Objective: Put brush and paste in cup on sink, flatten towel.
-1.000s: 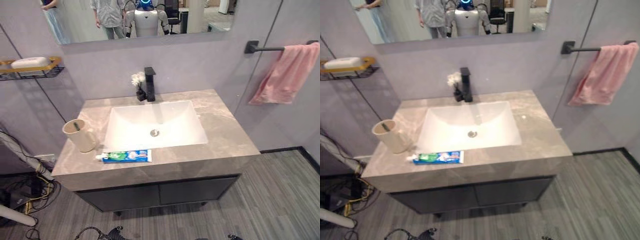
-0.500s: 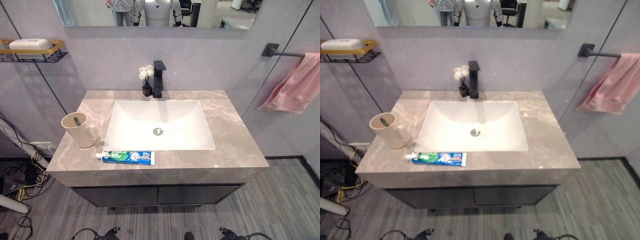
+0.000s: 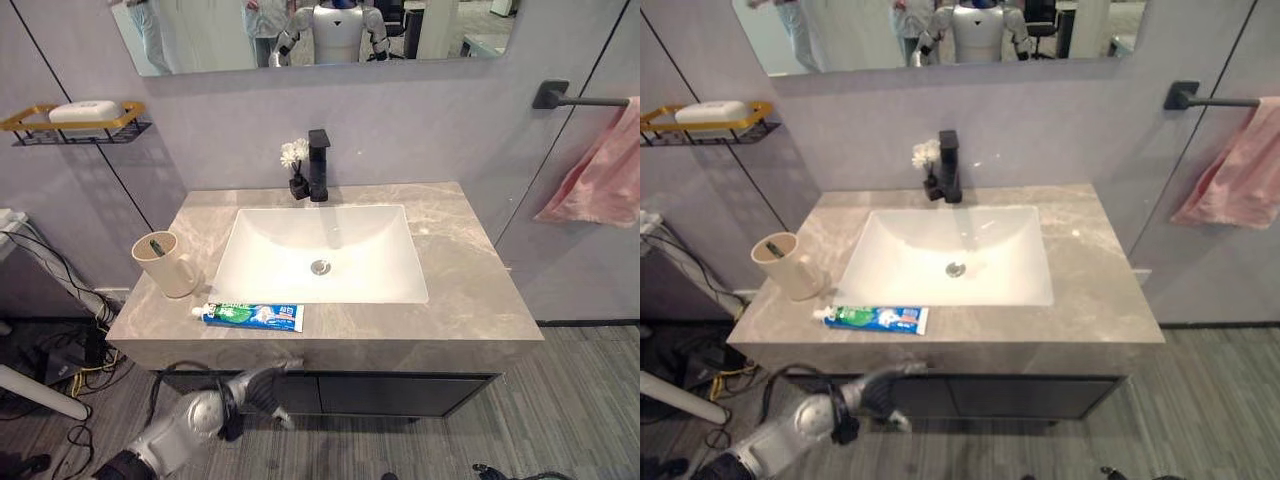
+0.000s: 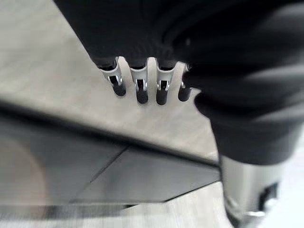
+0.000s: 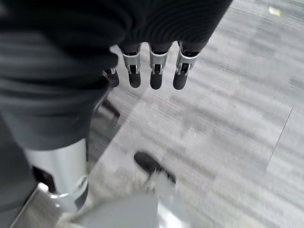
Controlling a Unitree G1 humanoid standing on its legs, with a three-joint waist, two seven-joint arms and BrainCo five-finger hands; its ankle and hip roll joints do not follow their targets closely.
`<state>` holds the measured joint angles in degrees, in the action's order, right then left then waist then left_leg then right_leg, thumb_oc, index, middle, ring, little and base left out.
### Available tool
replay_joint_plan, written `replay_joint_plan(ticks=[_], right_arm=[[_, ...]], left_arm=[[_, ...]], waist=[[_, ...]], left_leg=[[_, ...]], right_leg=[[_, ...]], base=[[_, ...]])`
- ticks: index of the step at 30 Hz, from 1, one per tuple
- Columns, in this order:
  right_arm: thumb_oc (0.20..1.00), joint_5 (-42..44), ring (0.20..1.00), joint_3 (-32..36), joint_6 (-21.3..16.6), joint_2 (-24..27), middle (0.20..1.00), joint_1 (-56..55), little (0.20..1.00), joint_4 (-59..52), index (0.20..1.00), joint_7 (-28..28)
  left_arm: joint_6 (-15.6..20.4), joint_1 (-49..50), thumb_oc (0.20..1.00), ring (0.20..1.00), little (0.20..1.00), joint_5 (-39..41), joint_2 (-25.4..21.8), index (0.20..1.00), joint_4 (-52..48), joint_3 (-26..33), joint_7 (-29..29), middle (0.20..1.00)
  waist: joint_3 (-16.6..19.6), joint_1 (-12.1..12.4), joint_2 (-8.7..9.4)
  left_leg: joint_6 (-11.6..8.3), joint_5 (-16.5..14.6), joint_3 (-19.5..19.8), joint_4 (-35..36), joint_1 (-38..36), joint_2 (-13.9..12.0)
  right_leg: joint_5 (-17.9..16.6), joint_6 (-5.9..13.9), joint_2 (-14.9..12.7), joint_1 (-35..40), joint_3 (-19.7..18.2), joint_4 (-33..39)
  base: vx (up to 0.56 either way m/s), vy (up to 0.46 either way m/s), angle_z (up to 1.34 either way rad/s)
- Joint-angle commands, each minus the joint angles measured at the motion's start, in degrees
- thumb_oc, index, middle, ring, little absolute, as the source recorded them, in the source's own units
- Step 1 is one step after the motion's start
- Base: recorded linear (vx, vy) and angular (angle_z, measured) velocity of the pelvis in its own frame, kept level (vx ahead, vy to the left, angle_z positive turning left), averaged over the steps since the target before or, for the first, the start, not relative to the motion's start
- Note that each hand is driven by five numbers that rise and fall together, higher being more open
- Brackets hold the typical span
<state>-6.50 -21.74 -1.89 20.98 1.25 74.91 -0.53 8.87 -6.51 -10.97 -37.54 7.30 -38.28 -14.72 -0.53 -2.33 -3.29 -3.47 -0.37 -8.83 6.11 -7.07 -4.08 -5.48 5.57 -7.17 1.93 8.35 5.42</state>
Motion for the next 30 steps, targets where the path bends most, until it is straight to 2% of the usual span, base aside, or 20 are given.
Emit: replay_joint_plan(ticks=[1,5,6,9,11,12,13,14,15,18,21,30], right_arm=[[1.0,0.24,1.0,-3.0,-0.06,-2.7,1.0,4.68,1.0,3.6,1.0,-0.61],[1.0,1.66,1.0,-3.65,-0.32,-3.02,1.0,4.57,1.0,3.62,1.0,-0.13],[1.0,1.67,1.0,-3.62,-0.32,-3.04,1.0,4.59,1.0,3.61,1.0,-0.13],[1.0,2.62,1.0,-3.42,-0.25,-3.48,1.0,3.69,1.0,4.08,1.0,0.04],[1.0,3.09,1.0,-3.12,-0.2,-3.63,1.0,3.3,1.0,4.23,1.0,-0.04],[1.0,3.73,1.0,-2.26,-0.15,-3.89,1.0,2.3,1.0,4.4,1.0,0.01],[1.0,3.74,1.0,-2.36,-0.13,-3.93,1.0,2.31,1.0,4.39,1.0,0.01],[1.0,4.15,1.0,-1.34,-0.11,-4.21,1.0,1.21,1.0,4.75,1.0,-0.27],[1.0,4.54,1.0,-0.44,-0.1,-4.19,1.0,0.81,1.0,4.97,1.0,-0.38],[1.0,4.68,1.0,0.13,0.15,-4.41,1.0,0.24,1.0,5.41,1.0,-0.67],[1.0,4.87,1.0,1.08,0.35,-4.11,1.0,-0.69,1.0,5.67,1.0,-1.48],[1.0,5.2,1.0,1.44,0.31,-3.6,1.0,-1.07,1.0,5.09,1.0,-2.58]], left_arm=[[2.35,-7.81,1.0,1.0,1.0,7.02,0.69,1.0,-5.18,-1.43,-0.4,1.0],[3.25,-13.92,1.0,1.0,1.0,16.22,2.36,1.0,-13.75,-3.08,0.58,1.0],[3.12,-13.95,1.0,1.0,1.0,16.38,2.23,1.0,-13.94,-3.05,0.53,1.0],[4.77,-15.88,1.0,1.0,1.0,20.56,1.27,1.0,-19.14,-0.33,3.87,1.0],[5.16,-15.8,1.0,1.0,1.0,20.35,0.25,1.0,-20.34,1.65,5.01,1.0],[5.82,-15.29,1.0,1.0,1.0,17.19,-2.15,1.0,-20.74,4.88,7.21,1.0],[5.76,-15.09,1.0,1.0,1.0,17.1,-2.27,1.0,-20.94,5.01,7.26,1.0],[6.31,-14.55,1.0,1.0,1.0,10.6,-7.2,1.0,-22.04,9.29,9.8,1.0],[6.25,-13.75,1.0,1.0,1.0,8.67,-9.55,1.0,-21.98,11.51,10.68,1.0],[5.86,-9.82,1.0,1.0,1.0,9.24,-11.65,1.0,-21.47,15.83,11.33,1.0],[4.68,-4.91,1.0,1.0,1.0,7.63,-16.18,1.0,-18.2,21.84,12.34,1.0],[3.81,1.22,1.0,1.0,1.0,7.79,-19.88,1.0,-12.1,27.22,12.12,1.0]], waist=[[-0.13,-0.51,3.48],[0.26,-1.01,3.63],[0.21,-0.97,3.64],[0.5,-1.0,3.8],[0.57,-0.96,3.85],[0.65,-0.66,3.83],[0.64,-0.76,3.87],[0.76,-0.34,3.88],[0.75,0.07,3.82],[0.75,0.21,3.82],[0.71,0.81,3.69],[0.86,1.1,3.71]], left_leg=[[-0.56,0.35,0.12,-1.11,1.64,0.0],[-0.77,0.27,-0.1,-1.11,1.27,-0.29],[-0.78,0.26,-0.11,-1.11,1.25,-0.3],[-0.98,0.08,-0.09,-1.11,0.9,-0.54],[-1.07,0.08,-0.08,-1.11,0.87,-0.63],[-1.18,0.12,0.02,-1.11,0.84,-0.75],[-1.19,0.11,0.02,-1.11,0.81,-0.76],[-1.38,0.01,0.14,-1.11,0.74,-0.83],[-1.49,0.03,0.26,-1.11,0.77,-0.82],[-1.63,0.05,0.35,-1.11,0.6,-0.84],[-1.91,0.11,0.45,-1.11,0.6,-0.92],[-2.07,0.01,0.54,-1.11,0.65,-0.81]], right_leg=[[-1.42,1.99,-3.12,2.63,-2.17,-0.42],[-1.54,1.85,-3.04,2.77,-2.33,-0.42],[-1.54,1.84,-3.03,2.79,-2.33,-0.42],[-1.32,1.74,-2.81,3.02,-2.49,-0.42],[-1.23,1.69,-2.73,3.09,-2.57,-0.42],[-1.02,1.64,-2.64,3.22,-2.47,-0.42],[-1.01,1.64,-2.64,3.25,-2.47,-0.42],[-0.7,1.63,-2.59,3.48,-2.33,-0.42],[-0.65,1.65,-2.57,3.52,-2.22,-0.42],[-0.47,1.69,-2.54,3.77,-2.12,-0.42],[-0.43,1.73,-2.6,3.86,-1.91,-0.42],[-0.46,1.95,-2.87,3.9,-1.8,-0.42]], base=[[0.0,0.0,0.0],[0.0,-0.007,-0.01],[0.0,0.0,0.0],[0.0,0.0,0.0],[0.0,0.0,0.0],[0.0,0.0,0.0],[0.0,0.0,0.0],[0.0,0.0,0.0],[0.0,0.0,0.0],[0.0,-0.001,0.01],[0.01,-0.003,0.03],[0.0,0.0,0.0]])
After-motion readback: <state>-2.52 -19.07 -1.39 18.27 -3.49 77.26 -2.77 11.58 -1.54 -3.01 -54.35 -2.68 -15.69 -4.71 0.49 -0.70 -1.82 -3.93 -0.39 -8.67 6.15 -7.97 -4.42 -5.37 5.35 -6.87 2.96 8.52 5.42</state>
